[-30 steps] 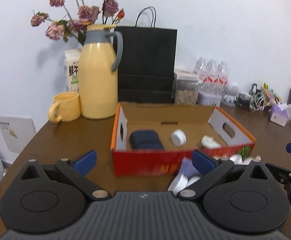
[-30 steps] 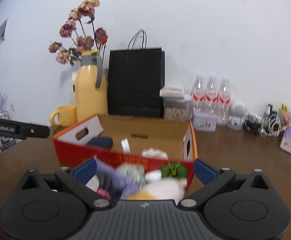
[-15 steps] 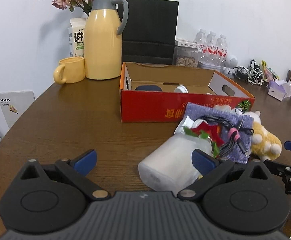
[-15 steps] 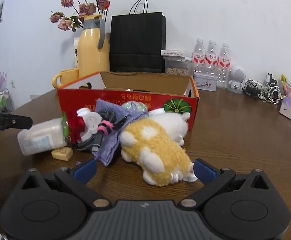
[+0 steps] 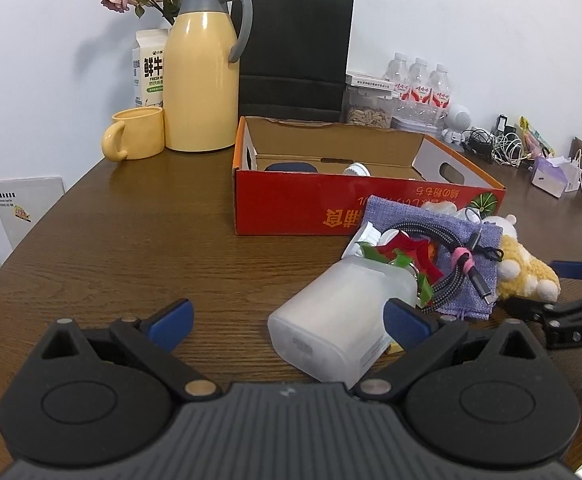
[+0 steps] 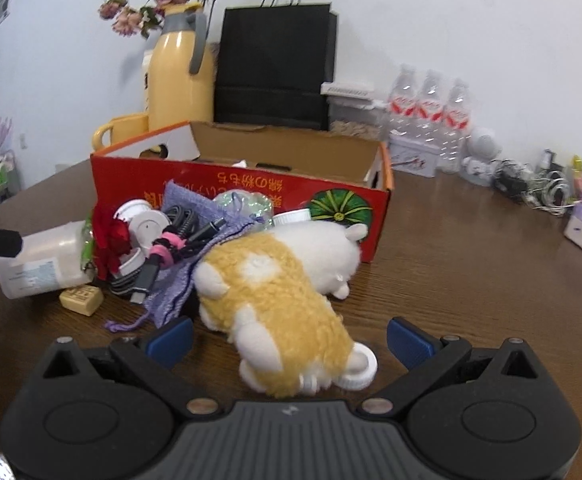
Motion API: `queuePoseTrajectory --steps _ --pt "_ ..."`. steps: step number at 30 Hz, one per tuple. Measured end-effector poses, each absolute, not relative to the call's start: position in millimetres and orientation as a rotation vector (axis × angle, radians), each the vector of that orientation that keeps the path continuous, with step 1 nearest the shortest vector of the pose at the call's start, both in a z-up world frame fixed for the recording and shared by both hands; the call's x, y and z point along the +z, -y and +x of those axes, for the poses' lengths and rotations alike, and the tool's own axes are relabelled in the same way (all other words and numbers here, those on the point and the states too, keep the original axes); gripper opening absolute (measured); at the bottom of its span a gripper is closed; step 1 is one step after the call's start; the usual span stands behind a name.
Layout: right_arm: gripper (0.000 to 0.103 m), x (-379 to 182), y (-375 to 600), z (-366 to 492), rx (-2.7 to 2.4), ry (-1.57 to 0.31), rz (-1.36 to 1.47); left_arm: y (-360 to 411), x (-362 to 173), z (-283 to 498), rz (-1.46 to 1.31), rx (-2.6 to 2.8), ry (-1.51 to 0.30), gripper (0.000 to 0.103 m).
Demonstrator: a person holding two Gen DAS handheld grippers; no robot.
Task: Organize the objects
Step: 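Grasp the yellow-and-white plush toy with the right tool while the left tool moves to the translucent container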
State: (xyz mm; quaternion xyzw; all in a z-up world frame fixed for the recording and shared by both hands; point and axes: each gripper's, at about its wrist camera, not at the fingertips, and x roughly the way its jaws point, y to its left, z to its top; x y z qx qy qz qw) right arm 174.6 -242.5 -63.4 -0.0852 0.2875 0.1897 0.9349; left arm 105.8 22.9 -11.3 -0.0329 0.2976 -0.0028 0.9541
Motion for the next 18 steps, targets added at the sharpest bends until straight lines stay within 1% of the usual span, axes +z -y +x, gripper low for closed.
queuePoseTrajectory --steps 1,2,3,5,8,12,18 --pt "0.099 -64.3 241.8 179.7 0.405 -0.600 -0.175 -23.1 -11.4 106.0 -0.067 -0.004 -0.604 0.103" --pt "0.093 -64.9 241.7 184.8 0.427 -0.608 -0.168 -23.9 -11.5 105.5 -0.069 -0.004 -0.605 0.103" --pt "0.089 -65.5 241.8 188.6 0.447 -0.616 -0.157 -24.5 -11.7 105.3 -0.070 -0.002 -0.606 0.103" --pt "0.075 -66.7 243.1 195.8 0.492 -0.637 -0.131 -25.3 -12.0 105.2 -0.073 -0.001 -0.609 0.103" --pt "0.059 -66.7 241.4 194.1 0.522 -0.626 -0.135 -25.4 -12.9 105.4 -0.075 -0.005 -0.611 0.103" --pt "0.053 -66.2 238.3 182.9 0.520 -0.581 -0.177 -22.8 -14.3 106.8 -0.077 -0.022 -0.617 0.103" --pt "0.051 -58.8 238.2 168.6 0.465 -0.492 -0.197 -16.1 -15.8 110.2 -0.058 -0.061 -0.617 0.103"
